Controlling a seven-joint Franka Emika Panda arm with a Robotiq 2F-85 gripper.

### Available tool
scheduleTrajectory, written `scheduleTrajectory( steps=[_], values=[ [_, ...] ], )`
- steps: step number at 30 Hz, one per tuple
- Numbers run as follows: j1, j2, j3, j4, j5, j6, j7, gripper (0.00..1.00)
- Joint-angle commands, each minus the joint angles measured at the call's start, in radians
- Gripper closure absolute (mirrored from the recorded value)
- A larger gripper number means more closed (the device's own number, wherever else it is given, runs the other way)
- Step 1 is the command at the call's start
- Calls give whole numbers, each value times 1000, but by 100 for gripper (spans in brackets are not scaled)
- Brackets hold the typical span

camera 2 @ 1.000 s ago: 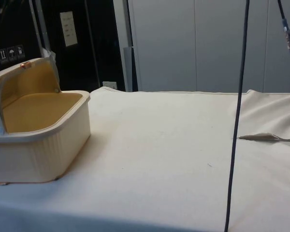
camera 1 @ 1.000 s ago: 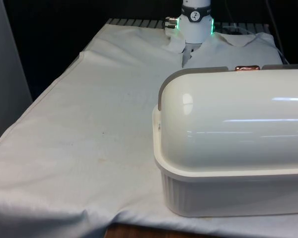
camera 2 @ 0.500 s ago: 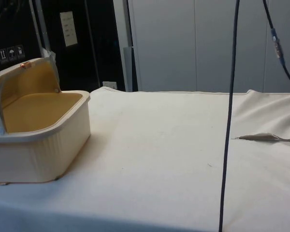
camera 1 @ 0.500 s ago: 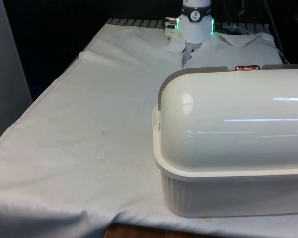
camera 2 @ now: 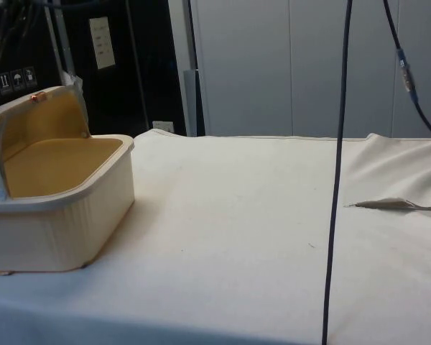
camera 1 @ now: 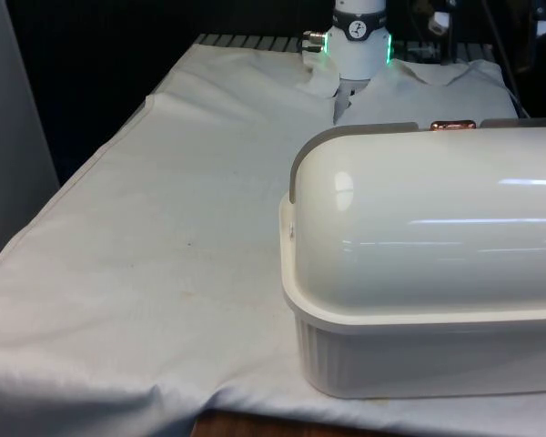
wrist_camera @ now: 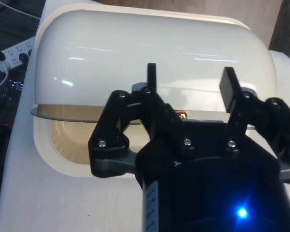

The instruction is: Open the lid, then close it.

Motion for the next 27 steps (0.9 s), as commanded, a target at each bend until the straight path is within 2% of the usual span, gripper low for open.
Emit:
scheduleTrajectory(
  steps=[1,6,8,14,27],
  values=[
    [1,1,-2,-2,-1,8,6,35],
    [2,1,-2,-4,-1,8,8,59],
    [2,1,-2,-4,-1,8,9,76],
    [2,7,0,-8,0,10,10,100],
    [4,25,4,-23,0,7,10,100]
  ],
)
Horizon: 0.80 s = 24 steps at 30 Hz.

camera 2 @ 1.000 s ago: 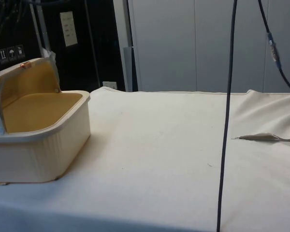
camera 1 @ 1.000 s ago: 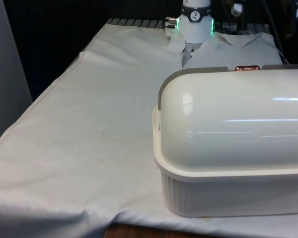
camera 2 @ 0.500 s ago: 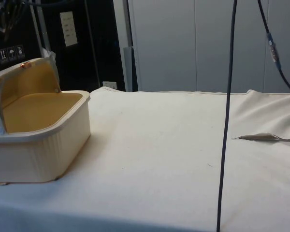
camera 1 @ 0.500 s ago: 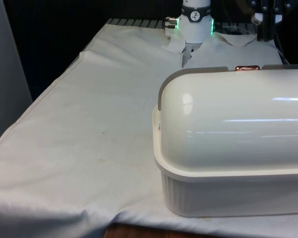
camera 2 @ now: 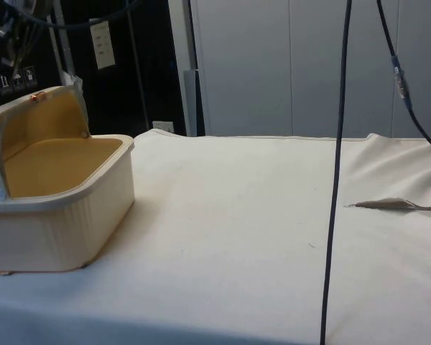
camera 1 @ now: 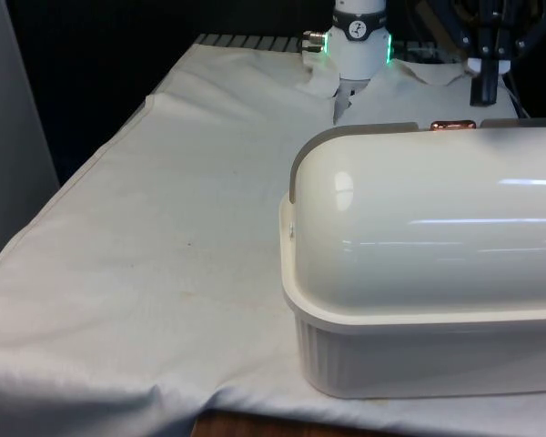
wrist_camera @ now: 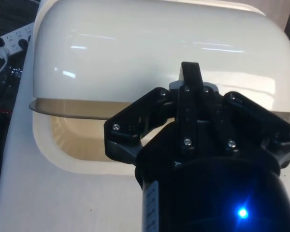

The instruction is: Open the lid, then close it.

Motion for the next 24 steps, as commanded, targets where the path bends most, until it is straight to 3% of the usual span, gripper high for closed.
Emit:
scheduleTrajectory(
  steps=[1,24],
  values=[
    [2,0,-1,-9,-1,7,4,100],
    [8,-7,2,-65,-1,7,2,100]
  ],
)
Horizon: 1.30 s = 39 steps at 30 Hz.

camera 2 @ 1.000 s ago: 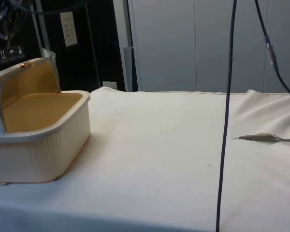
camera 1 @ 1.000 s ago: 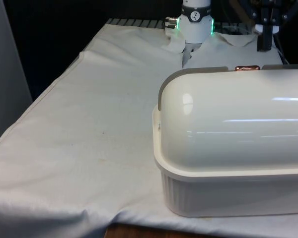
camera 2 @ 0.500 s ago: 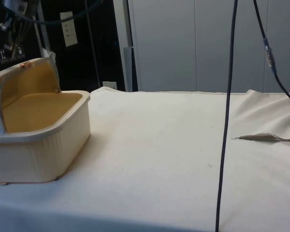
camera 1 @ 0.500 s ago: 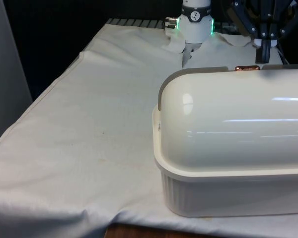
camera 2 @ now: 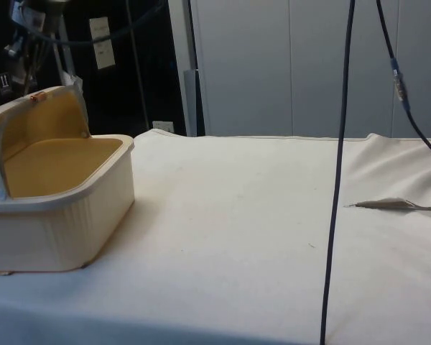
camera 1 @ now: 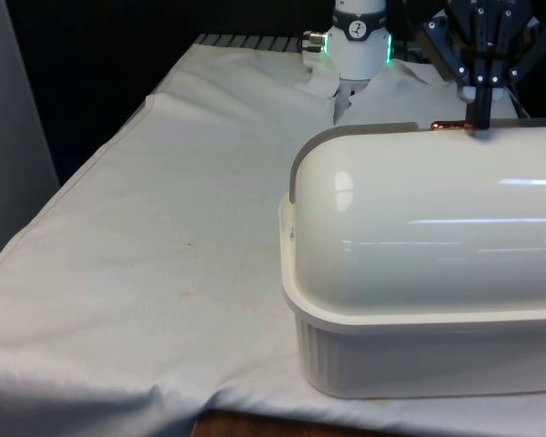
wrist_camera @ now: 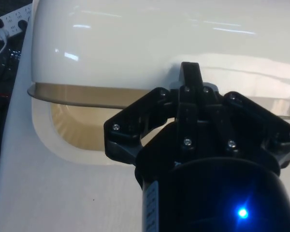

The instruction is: Open the lid, then close it.

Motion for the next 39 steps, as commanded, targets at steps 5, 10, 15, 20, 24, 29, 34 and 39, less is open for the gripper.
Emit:
scheduleTrajectory(
  steps=[5,10,15,20,24,29,34,39],
  values=[
    [3,-15,-1,-27,-3,9,3,100],
    [6,-26,-1,-47,-5,12,3,100],
    [8,-44,-2,-73,-7,13,4,100],
    [11,-64,-2,-106,-9,15,3,100],
    [13,-79,-2,-134,-10,19,3,100],
    [15,-97,-1,-169,-11,25,2,100],
    [17,-113,0,-201,-11,31,2,100],
    [18,-133,2,-239,-10,39,-1,100]
  ],
)
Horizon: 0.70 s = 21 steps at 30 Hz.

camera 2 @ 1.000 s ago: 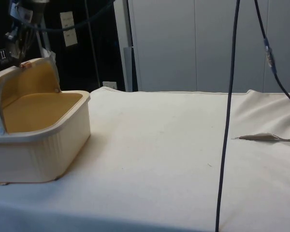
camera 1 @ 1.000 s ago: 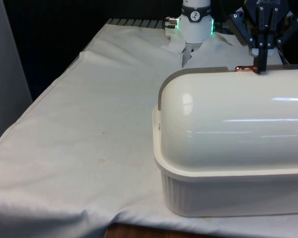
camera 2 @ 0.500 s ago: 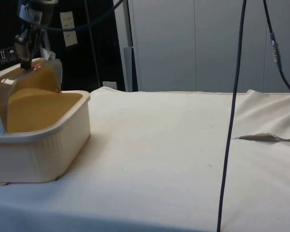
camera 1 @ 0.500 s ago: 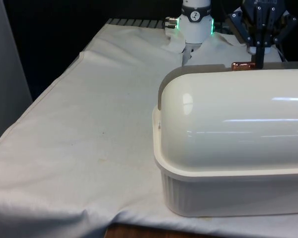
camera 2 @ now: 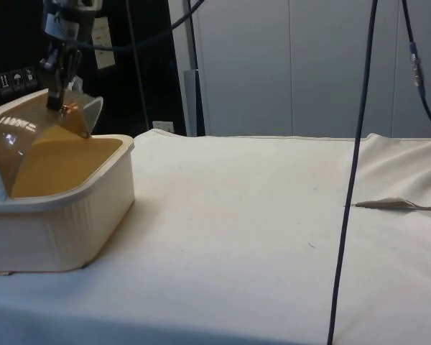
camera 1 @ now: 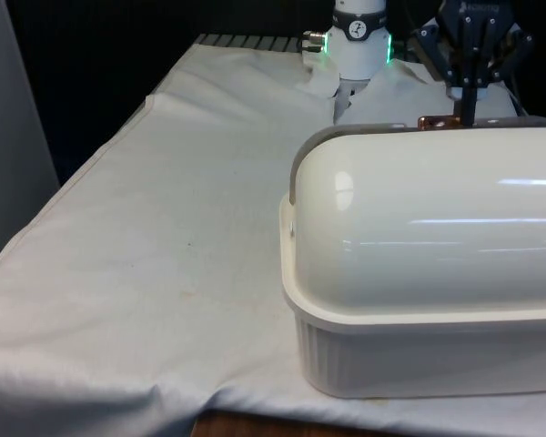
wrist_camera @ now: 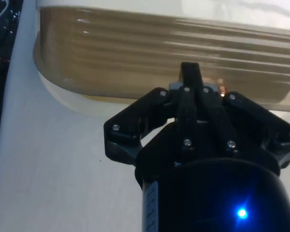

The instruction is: Open the lid, then close it.

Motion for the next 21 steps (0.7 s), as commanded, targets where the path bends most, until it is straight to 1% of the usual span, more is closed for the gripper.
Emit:
scheduleTrajectory(
  steps=[1,3,4,5,13,14,15,21],
  values=[
    [4,-6,-1,-17,-4,18,4,100],
    [4,-16,0,-39,-4,21,2,100],
    [1,-17,0,-30,0,3,-2,100],
    [5,-20,0,-45,-3,22,2,100],
    [4,-32,3,-104,0,25,-3,100],
    [2,-39,1,-97,0,4,-4,100],
    [4,-32,4,-110,1,24,-3,100],
    [3,-30,7,-148,3,22,-5,100]
  ],
)
